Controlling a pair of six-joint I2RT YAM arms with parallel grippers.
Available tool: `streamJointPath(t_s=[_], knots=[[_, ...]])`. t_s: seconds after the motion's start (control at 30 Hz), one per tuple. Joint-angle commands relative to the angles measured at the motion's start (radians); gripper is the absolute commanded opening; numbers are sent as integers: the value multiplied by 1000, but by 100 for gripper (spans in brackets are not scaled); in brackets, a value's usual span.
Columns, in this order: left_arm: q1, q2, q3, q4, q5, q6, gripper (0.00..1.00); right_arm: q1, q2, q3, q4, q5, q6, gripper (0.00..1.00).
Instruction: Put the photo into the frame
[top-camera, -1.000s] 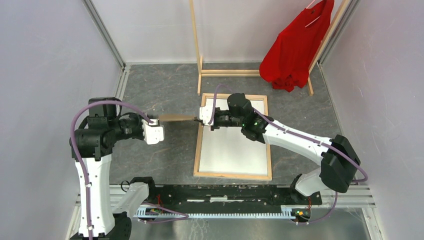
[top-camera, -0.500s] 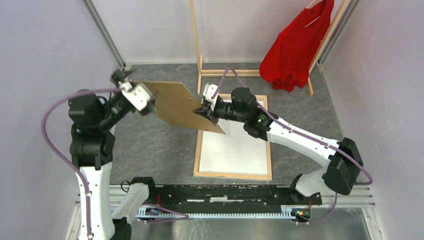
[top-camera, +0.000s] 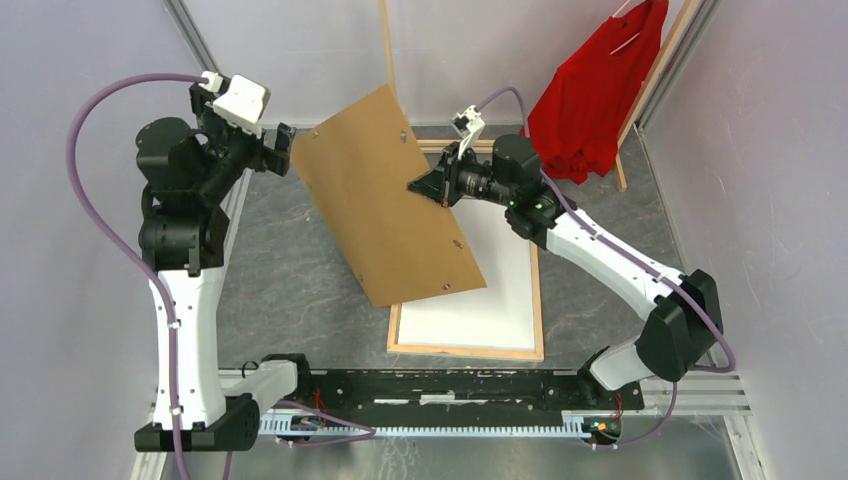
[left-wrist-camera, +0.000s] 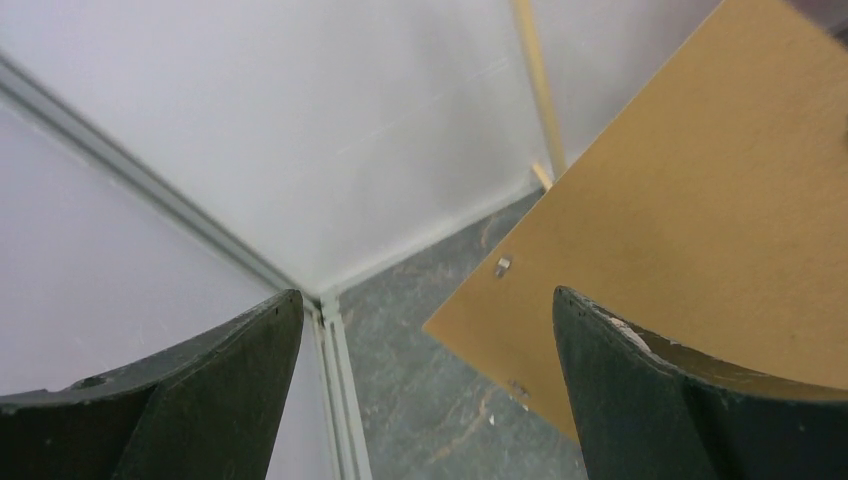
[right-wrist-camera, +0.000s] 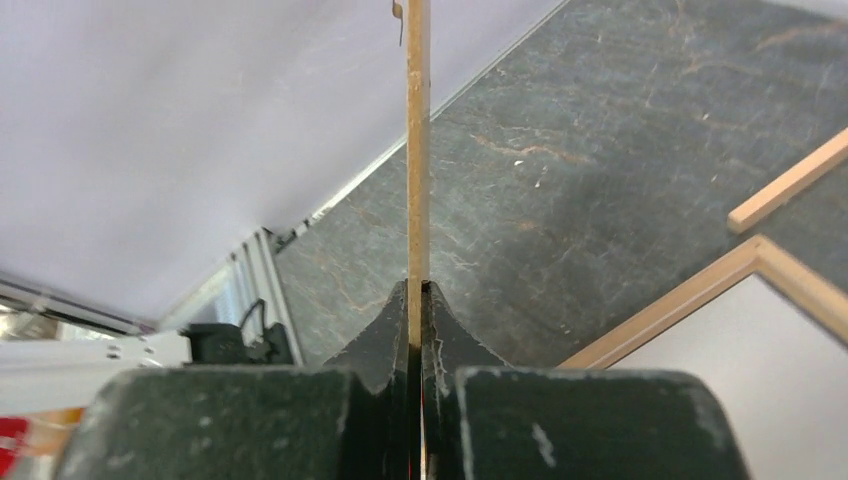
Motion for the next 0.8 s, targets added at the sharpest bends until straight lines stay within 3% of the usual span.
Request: streamJointPath(t_s=[0.0, 0.13, 0.3, 0.53, 0.77], knots=[[17, 39, 5, -107, -144, -74, 100, -26, -28, 15, 99, -10, 220, 0], [106, 119, -10, -179, -110, -88, 100, -101, -41, -30, 83, -47, 348, 0], [244, 214, -72, -219, 17, -95, 100, -182, -102, -178, 222, -135, 559, 0], [260, 249, -254, -186, 90, -65, 100, -305, -234, -332, 144, -173, 607, 0], [259, 275, -417, -137, 99, 24, 100, -536, -400, -559, 116, -309, 635, 0]])
